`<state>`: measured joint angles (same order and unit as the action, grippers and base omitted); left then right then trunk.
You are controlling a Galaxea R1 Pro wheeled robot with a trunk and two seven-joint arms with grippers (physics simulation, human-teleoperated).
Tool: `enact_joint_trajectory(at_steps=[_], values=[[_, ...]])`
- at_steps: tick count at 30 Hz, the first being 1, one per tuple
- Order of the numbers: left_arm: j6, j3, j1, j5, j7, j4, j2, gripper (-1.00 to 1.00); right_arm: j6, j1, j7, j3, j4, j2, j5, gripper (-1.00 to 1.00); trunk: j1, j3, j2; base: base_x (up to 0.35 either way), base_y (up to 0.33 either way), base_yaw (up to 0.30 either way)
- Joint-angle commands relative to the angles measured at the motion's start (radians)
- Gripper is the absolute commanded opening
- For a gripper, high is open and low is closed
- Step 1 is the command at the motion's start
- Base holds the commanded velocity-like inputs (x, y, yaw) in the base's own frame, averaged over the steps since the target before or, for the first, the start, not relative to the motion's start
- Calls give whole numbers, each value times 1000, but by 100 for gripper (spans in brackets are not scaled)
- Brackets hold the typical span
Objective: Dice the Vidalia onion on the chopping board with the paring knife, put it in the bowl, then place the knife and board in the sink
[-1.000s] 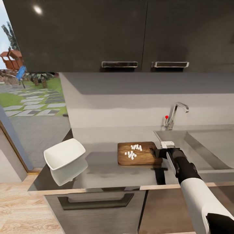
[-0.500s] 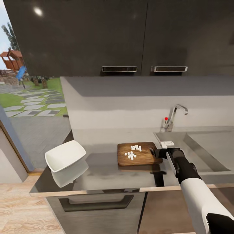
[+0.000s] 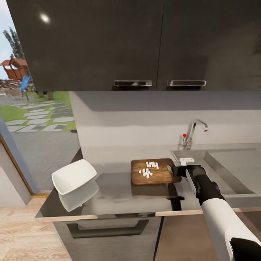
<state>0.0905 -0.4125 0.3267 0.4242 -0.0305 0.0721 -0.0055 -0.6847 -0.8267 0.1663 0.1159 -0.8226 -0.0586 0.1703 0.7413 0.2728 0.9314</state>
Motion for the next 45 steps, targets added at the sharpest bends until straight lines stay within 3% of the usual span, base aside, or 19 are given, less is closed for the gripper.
enact_joint_trajectory(at_steps=[1, 45], values=[[6, -8, 2, 8, -3, 4, -1, 100, -4, -1, 9, 2, -1, 0, 11, -100, -4, -4, -6, 0, 0, 0], [6, -8, 2, 8, -3, 3, -2, 100, -4, 0, 9, 1, -1, 0, 11, -100, -172, -211, -314, 0, 0, 0]])
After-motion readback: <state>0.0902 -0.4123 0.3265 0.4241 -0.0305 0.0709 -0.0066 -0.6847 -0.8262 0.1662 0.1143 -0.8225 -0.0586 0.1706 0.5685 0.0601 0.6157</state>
